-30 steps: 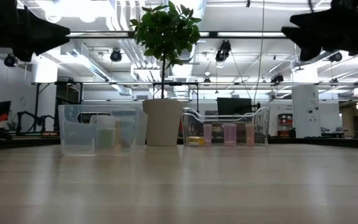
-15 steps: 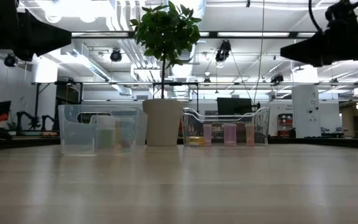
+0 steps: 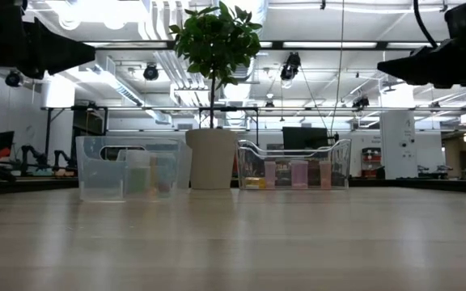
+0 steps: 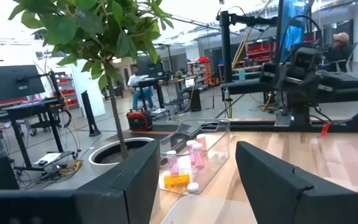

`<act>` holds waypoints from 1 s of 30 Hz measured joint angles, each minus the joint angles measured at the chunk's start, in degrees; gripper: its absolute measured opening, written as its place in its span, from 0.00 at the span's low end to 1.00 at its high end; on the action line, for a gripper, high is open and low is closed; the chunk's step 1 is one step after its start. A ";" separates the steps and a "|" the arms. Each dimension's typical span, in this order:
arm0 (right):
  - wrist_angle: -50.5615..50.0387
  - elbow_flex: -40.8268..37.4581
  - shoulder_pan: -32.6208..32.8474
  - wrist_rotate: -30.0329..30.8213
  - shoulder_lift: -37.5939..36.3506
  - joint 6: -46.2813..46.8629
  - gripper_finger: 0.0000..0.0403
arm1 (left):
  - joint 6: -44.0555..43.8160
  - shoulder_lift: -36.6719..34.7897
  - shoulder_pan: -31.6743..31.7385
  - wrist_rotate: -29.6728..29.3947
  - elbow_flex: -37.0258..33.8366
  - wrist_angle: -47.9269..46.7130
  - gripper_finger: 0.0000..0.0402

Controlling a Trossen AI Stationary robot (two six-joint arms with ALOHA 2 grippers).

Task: Pick and place medicine bottles into bin by pill shape (circle, oval)
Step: Return to Home Position

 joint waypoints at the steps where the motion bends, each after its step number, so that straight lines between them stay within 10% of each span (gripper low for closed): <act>1: -0.19 0.00 1.06 -0.52 0.34 -0.56 0.44 | 0.00 0.27 0.00 0.01 0.00 0.07 0.49; 30: -0.03 -0.11 2.64 -0.89 0.91 -0.33 0.44 | 0.00 7.34 0.00 0.02 -0.02 0.05 0.49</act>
